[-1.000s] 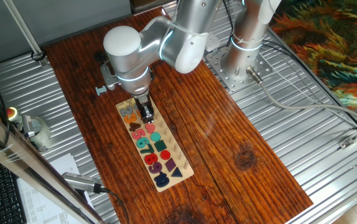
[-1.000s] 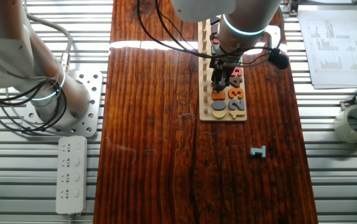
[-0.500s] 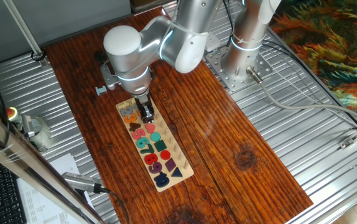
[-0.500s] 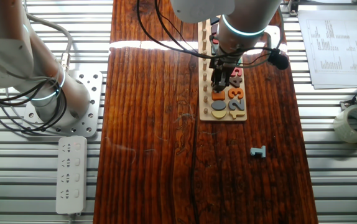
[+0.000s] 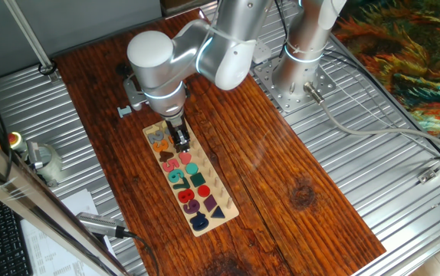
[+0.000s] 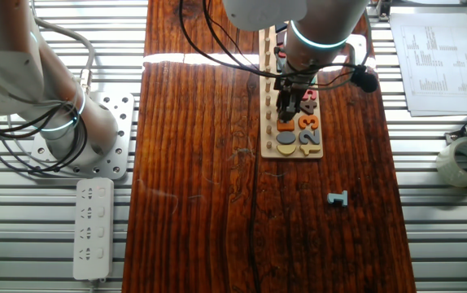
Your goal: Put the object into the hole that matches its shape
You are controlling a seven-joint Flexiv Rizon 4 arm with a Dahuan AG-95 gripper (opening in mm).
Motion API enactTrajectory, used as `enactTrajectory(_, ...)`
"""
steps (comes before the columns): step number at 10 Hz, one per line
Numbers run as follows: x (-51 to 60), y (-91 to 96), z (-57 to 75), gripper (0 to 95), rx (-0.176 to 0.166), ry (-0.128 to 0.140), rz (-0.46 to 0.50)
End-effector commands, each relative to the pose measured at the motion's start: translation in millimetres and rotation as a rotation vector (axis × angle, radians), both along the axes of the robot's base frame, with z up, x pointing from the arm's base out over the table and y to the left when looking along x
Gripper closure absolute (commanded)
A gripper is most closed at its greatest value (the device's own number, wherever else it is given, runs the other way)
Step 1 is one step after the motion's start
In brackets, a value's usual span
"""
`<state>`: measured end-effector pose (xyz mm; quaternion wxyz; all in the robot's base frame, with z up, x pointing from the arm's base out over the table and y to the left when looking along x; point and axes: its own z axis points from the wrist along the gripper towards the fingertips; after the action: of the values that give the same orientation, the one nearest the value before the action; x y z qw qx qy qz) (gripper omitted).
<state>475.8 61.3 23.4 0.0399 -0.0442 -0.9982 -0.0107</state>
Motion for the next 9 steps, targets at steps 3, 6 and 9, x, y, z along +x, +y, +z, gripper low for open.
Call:
enactTrajectory(3, -0.6, 0.6, 8.5, 38.0, 0.010, 0.018, -0.004)
enactTrajectory(6, -0.9, 2.0, 11.6, 95.0, 0.008, 0.025, -0.003)
enactTrajectory(9, -0.9, 1.9, 10.3, 95.0, 0.003, 0.029, 0.005)
